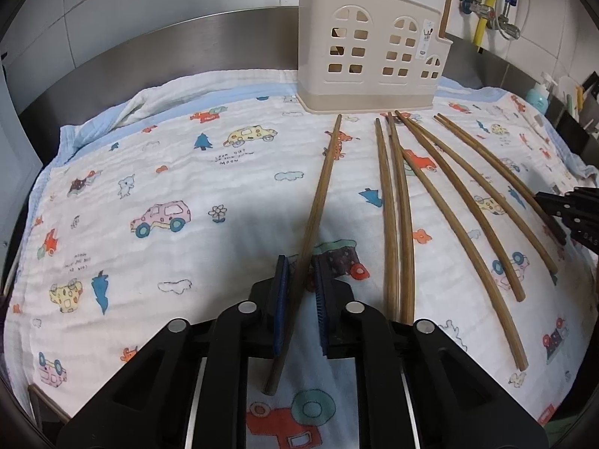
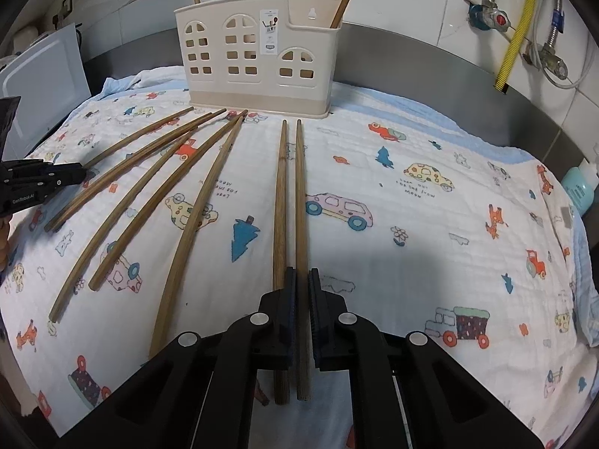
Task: Organize utensils
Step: 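Close the left tool on a chopstick while the right tool grasps another chopstick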
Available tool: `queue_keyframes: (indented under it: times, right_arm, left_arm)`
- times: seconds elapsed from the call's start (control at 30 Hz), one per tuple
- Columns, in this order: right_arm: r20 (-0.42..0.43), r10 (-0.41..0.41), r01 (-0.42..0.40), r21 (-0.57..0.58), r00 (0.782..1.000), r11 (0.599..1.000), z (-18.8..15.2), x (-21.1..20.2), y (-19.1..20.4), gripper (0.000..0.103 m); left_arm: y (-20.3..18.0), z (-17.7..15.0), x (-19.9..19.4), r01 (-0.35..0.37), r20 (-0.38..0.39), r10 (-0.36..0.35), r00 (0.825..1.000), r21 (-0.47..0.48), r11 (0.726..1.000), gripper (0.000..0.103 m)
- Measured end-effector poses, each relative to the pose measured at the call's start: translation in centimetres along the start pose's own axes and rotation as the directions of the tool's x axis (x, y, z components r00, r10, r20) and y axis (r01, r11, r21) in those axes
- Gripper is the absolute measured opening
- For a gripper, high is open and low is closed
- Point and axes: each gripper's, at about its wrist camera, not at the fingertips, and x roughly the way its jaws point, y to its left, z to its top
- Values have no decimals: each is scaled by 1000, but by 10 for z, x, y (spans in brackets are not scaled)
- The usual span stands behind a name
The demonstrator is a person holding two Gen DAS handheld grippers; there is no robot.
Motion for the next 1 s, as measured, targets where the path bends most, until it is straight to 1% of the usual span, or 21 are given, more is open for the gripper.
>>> queue_keyframes:
  times: [0.13, 0.33, 0.4, 0.5, 0.53, 0.7, 0.8, 0.87, 1.0]
  right_arm:
    - [17, 2, -2, 18, 1000, 1000, 0, -10, -1, 7]
    - [90, 3, -6, 31, 996, 1000, 11, -38, 2, 6]
    - [118, 8, -12, 34, 993, 999, 16, -48, 4, 6]
    - [157, 23, -30, 45, 987, 999, 24, -62, 4, 6]
    - [167, 24, -32, 47, 986, 998, 27, -66, 5, 6]
    - [213, 32, -44, 51, 976, 998, 39, -80, 8, 6]
    - [222, 34, -46, 50, 974, 998, 43, -82, 10, 6]
    - [222, 39, -52, 52, 974, 997, 44, -82, 11, 6]
    - [223, 40, -53, 53, 974, 997, 43, -81, 12, 6]
  left_arm:
    - [-1, 2, -2, -12, -6, 12, 1000, 0, 1000, 6]
    - [-2, 8, -17, 16, 27, -16, 1000, -14, 1000, 6]
    - [-2, 10, -24, 31, 42, -30, 999, -23, 999, 6]
    - [-1, 14, -32, 88, 49, -86, 995, -41, 995, 6]
    - [-2, 16, -34, 103, 42, -102, 994, -43, 994, 6]
    - [-4, 20, -37, 113, 17, -112, 994, -33, 993, 6]
    - [-2, 18, -28, 120, -42, -122, 992, -44, 992, 6]
    - [-1, 16, -23, 109, -57, -112, 992, -44, 993, 6]
    - [1, 13, -19, 120, -59, -124, 991, -54, 991, 6]
